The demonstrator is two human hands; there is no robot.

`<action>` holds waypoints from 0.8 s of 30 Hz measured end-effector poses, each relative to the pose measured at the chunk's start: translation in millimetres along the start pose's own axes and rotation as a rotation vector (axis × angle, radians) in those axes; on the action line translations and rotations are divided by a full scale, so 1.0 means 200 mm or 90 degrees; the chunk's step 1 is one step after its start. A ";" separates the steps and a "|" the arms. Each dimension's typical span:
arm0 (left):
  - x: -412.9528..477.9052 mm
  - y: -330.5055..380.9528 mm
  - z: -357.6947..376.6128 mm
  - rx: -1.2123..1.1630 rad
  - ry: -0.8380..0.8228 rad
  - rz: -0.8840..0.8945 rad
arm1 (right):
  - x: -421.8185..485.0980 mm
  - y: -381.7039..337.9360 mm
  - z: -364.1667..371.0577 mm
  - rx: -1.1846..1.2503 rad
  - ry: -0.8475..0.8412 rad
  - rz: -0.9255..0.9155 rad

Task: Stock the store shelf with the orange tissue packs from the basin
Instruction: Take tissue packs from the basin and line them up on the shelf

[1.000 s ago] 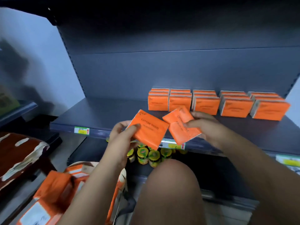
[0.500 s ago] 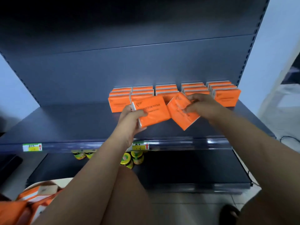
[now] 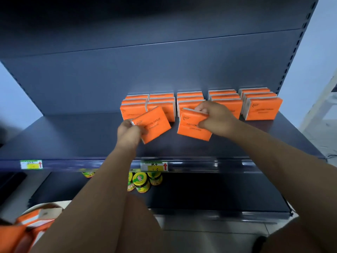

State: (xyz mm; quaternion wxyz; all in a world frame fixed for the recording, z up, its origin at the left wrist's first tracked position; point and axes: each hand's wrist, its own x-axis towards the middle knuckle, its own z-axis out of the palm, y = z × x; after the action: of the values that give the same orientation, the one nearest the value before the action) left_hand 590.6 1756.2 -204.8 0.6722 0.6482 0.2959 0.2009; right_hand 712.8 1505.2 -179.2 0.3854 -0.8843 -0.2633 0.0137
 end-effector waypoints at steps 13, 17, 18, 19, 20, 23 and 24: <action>0.22 -0.07 -0.32 0.082 0.024 0.104 | 0.18 -0.20 0.32 -0.059 -0.008 -0.100; 0.34 -0.09 -0.35 0.141 -0.006 0.150 | 0.24 -0.26 0.42 -0.089 -0.015 -0.131; 0.38 -0.10 -0.36 0.162 -0.008 0.158 | 0.25 -0.26 0.44 -0.101 -0.018 -0.140; 0.42 -0.10 -0.36 0.187 -0.006 0.170 | 0.26 -0.27 0.46 -0.111 -0.019 -0.145; 0.46 -0.11 -0.36 0.213 0.001 0.188 | 0.27 -0.27 0.47 -0.118 -0.019 -0.148; 0.55 -0.11 -0.37 0.329 0.030 0.254 | 0.29 -0.25 0.49 -0.131 -0.018 -0.153; 0.57 -0.12 -0.37 0.362 0.039 0.278 | 0.30 -0.24 0.50 -0.137 -0.018 -0.153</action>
State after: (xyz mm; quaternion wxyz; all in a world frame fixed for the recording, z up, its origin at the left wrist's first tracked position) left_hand 625.0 1884.9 -242.3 0.3972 0.8508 0.2145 0.2690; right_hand 720.1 1629.0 -204.8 0.2838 -0.8822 -0.3726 -0.0482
